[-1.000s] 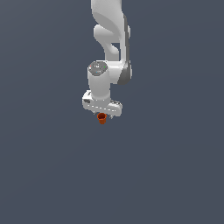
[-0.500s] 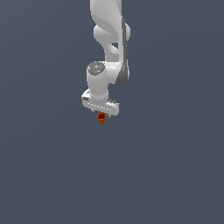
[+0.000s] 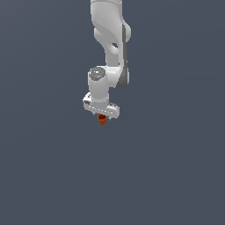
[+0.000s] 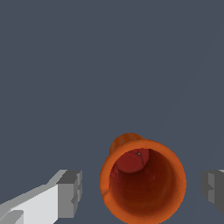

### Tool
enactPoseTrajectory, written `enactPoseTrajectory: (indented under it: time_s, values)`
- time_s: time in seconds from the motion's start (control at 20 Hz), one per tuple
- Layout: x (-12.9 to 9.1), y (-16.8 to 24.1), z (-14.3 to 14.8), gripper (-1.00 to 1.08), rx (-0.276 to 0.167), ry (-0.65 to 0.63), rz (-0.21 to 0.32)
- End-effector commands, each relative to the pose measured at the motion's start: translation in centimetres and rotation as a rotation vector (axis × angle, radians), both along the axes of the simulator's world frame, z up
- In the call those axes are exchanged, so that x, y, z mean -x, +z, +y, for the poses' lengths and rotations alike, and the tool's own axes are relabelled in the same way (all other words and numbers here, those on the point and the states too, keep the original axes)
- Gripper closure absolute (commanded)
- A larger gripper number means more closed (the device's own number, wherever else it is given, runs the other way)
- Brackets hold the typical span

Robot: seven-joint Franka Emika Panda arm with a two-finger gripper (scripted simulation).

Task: Pick up the object and move it to a goal position.

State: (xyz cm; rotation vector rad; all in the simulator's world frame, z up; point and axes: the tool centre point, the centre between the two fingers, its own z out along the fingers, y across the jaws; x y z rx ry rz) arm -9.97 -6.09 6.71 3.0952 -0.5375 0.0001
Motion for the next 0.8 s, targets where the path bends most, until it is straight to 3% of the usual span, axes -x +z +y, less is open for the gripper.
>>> enactPoseTrajectory:
  time_s: [0.0,0.4,0.45,0.75]
  values:
    - [0.1,-1.2,0.0,-0.92,0.000,-0.001,0.001]
    - [0.1,-2.9,0.0,-0.92,0.000,-0.002,0.000]
    - [0.1,-2.9,0.0,1.08,0.000,-0.002,0.000]
    - [0.1,-2.9,0.0,1.08,0.000,-0.002,0.000]
